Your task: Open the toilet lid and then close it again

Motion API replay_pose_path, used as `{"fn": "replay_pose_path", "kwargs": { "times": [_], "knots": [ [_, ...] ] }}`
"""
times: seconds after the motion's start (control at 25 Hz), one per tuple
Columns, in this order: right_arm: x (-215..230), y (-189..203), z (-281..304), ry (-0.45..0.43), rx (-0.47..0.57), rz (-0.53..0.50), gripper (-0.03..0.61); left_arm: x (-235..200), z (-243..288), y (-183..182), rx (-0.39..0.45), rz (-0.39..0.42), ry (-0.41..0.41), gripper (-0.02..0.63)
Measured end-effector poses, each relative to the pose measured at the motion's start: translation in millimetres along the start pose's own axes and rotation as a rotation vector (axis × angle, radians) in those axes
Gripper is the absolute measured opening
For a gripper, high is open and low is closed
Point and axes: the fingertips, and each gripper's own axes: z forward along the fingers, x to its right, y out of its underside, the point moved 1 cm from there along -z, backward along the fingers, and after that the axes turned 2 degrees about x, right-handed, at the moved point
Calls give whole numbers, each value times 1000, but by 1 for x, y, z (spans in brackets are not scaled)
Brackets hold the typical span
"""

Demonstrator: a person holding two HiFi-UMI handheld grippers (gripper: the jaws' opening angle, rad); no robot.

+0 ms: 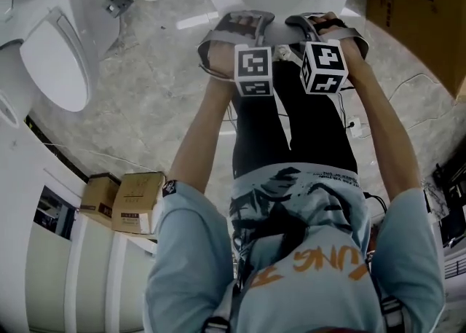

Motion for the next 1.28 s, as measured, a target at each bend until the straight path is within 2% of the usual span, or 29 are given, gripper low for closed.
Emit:
{"fn": "replay_pose_path", "kwargs": {
  "times": [0.24, 0.48, 0.64, 0.96, 1.28],
  "knots": [
    [4, -9, -21, 56, 27, 11, 254, -4, -20, -8, -20, 53, -8, 291],
    [2, -19, -51, 223, 13, -45, 229, -9, -45, -20, -35, 73, -27, 278],
    [1, -24, -72, 298, 34, -35, 218, -12, -63, -30, -40, 76, -42, 268],
    [9, -40, -124, 414, 89, -42, 219, -29, -110, -49, -10, 34, -93, 255],
    [30, -57, -192, 540, 152, -32, 218, -59, -172, -77, 44, -16, -201, 221]
  ]
}}
